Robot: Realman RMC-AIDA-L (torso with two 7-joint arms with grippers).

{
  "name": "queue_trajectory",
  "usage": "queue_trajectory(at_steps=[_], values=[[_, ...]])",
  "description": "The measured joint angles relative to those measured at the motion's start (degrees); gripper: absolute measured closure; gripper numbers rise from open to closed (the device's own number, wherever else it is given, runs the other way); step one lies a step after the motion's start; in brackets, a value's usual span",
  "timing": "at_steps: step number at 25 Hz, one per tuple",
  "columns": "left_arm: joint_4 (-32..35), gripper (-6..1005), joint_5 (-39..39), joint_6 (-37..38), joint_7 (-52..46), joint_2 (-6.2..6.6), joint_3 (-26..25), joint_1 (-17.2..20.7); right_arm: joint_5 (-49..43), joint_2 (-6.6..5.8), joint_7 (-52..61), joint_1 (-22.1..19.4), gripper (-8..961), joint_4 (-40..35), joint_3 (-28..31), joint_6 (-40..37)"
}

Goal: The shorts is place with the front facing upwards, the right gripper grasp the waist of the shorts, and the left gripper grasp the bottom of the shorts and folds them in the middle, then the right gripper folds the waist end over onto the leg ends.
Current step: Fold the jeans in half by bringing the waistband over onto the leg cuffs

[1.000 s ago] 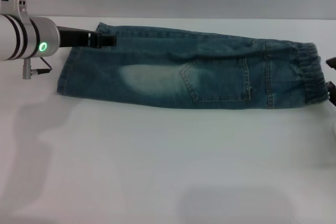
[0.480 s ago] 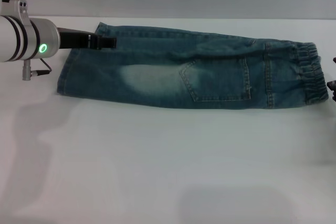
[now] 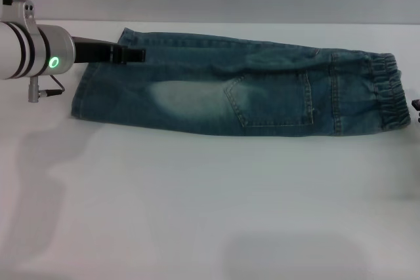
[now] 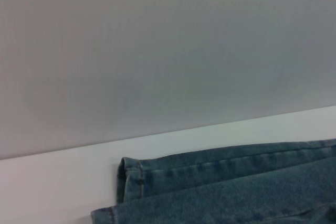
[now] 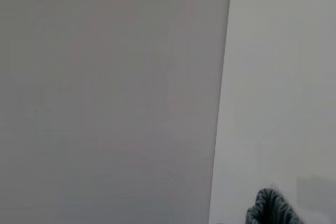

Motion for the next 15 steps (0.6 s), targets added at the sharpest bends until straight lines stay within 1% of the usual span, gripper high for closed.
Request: queue_trajectory(at_steps=[7, 15], values=[[0.0, 146, -0.3, 0.0, 0.0, -0.01, 0.0, 0.0, -1.9, -0.35, 1.6, 0.7, 230, -0.6, -0.6, 0.5], [0.0, 147, -0.4, 0.0, 0.0, -0.02, 0.0, 0.0, -4.0, -0.30, 1.7, 0.8, 231, -1.6, -0.7, 0.6]])
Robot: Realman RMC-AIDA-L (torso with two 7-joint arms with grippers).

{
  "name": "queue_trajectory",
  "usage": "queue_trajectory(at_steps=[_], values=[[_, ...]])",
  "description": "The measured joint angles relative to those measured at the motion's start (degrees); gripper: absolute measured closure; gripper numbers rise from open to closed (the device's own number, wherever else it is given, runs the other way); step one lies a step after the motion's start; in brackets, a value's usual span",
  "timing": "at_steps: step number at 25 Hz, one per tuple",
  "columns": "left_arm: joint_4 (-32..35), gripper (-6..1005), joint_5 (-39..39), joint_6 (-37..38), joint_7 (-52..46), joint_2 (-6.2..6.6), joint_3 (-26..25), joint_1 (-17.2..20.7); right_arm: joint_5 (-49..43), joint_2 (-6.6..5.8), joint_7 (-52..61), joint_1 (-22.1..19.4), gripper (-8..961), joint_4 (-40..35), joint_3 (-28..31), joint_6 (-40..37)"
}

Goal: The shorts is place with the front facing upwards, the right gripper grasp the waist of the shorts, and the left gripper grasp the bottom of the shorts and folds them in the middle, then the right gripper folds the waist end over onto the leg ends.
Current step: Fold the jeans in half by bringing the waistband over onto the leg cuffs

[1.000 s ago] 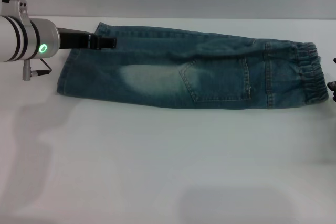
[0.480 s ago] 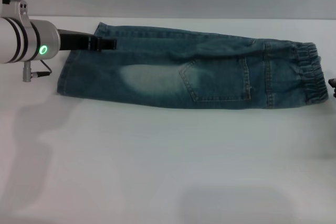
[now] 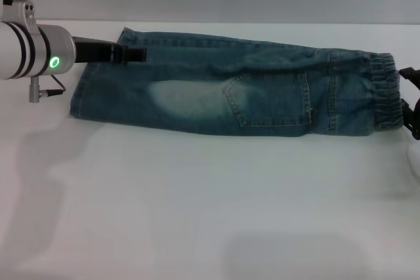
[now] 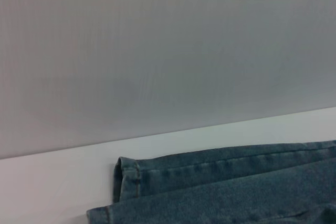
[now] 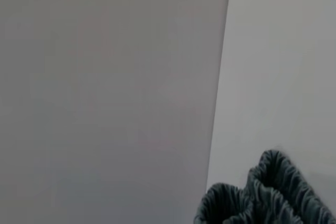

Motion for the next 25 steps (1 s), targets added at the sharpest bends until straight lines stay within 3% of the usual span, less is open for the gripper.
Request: queue_trajectory(at_steps=[9, 25], values=[[0.0, 147, 0.0, -0.1, 0.0, 0.00, 0.0, 0.0, -0.1, 0.31, 0.0, -0.4, 232, 0.0, 0.0, 0.2], [-0.2, 148, 0.0, -0.1, 0.0, 0.10, -0.1, -0.2, -0.2, -0.23, 0.1, 1.1, 234, -0.2, 0.0, 3.7]])
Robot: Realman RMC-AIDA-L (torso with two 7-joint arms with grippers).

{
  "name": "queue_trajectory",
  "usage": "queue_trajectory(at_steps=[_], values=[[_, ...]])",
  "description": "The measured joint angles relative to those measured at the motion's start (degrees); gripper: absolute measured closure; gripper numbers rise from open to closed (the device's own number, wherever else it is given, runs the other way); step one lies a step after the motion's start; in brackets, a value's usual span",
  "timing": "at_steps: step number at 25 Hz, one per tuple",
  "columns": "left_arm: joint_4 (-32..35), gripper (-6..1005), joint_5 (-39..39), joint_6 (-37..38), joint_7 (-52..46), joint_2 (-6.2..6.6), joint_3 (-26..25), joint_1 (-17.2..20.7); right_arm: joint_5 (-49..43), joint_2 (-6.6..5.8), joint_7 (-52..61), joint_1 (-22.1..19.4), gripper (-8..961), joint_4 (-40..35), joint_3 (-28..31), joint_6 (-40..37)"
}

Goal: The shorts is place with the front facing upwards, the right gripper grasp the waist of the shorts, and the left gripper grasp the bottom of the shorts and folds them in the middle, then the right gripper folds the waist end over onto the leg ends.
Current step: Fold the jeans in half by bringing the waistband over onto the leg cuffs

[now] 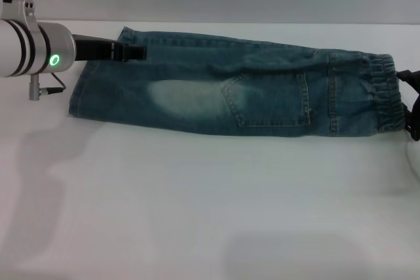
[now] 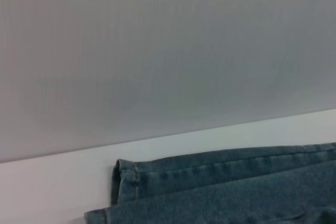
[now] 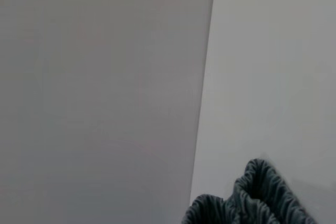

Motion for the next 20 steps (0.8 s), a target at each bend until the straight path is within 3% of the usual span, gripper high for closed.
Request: queue_trajectory(at_steps=[19, 20], values=[[-0.1, 149, 0.0, 0.1, 0.0, -0.06, 0.0, -0.1, -3.6, -0.44, 1.3, 1.6, 236, -0.3, -0.9, 0.4], [-0.1, 149, 0.0, 0.1, 0.0, -0.07, 0.0, -0.1, -3.7, -0.46, 1.3, 1.6, 269, -0.3, -0.8, 0.0]])
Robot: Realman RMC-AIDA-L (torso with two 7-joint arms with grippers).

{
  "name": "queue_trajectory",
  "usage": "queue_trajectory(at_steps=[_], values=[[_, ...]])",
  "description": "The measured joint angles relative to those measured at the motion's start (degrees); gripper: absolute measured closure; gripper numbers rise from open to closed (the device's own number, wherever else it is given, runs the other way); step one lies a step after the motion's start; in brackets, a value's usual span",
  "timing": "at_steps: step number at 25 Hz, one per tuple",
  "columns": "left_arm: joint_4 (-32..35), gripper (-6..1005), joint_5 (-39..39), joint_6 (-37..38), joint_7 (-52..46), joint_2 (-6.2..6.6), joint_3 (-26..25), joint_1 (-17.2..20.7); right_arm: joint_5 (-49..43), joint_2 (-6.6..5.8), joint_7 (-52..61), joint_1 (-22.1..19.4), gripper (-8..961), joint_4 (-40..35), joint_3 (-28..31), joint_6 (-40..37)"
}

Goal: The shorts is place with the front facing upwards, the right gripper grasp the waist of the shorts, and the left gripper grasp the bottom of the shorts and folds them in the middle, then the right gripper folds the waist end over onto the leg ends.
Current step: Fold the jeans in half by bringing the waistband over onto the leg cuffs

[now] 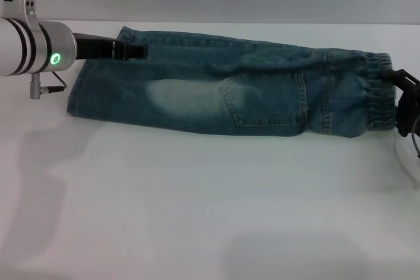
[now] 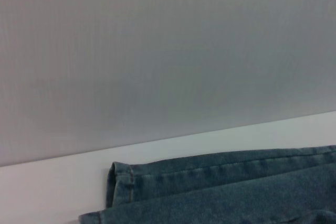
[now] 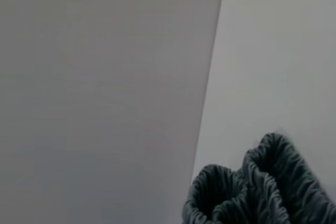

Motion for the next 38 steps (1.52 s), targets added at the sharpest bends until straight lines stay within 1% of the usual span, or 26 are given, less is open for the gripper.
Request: queue_trajectory(at_steps=[7, 16, 17, 18, 22, 26, 27, 28, 33, 38], values=[[-0.1, 149, 0.0, 0.0, 0.0, -0.02, -0.2, 0.0, 0.1, 0.01, -2.2, -0.4, 547, 0.9, 0.2, -4.3], [0.1, 149, -0.2, 0.1, 0.0, -0.18, 0.1, 0.2, 0.3, 0.15, -4.7, -1.0, 762, 1.0, 0.4, -6.3], [0.1, 150, -0.5, 0.5, 0.0, -0.23, 0.4, 0.4, 0.1, 0.13, -4.8, -1.1, 786, 1.4, 0.2, -7.9], [0.2, 150, -0.8, 0.8, 0.0, -0.26, 0.9, 0.6, 0.1, 0.13, -4.8, -1.1, 795, 1.4, 0.2, -7.9], [0.2, 150, -2.9, 4.2, 0.0, -0.24, 4.5, 2.1, 0.0, -0.47, -4.5, -0.6, 831, 2.5, -0.1, -14.7], [0.8, 150, -5.9, 10.6, 0.0, -0.20, 9.9, 3.8, -0.1, -1.48, -3.6, 2.0, 841, 2.7, -0.4, -18.3], [1.5, 150, -7.6, 13.1, 0.0, -0.20, 12.5, 4.2, -0.1, -1.82, -3.4, 3.0, 842, 2.7, -0.5, -19.1], [1.5, 150, -7.6, 13.1, 0.0, -0.20, 12.5, 4.2, -0.1, -2.17, -3.1, 4.1, 842, 2.7, -0.7, -19.7], [3.5, 150, -12.5, 17.9, 0.0, -0.28, 19.8, 4.5, -1.9, -3.89, -0.9, 9.8, 842, 3.0, -1.3, -20.6], [4.0, 150, -16.5, 21.1, 0.0, -0.35, 25.3, 4.5, -5.0, -4.62, 0.8, 15.1, 843, 3.0, -1.4, -20.0]])
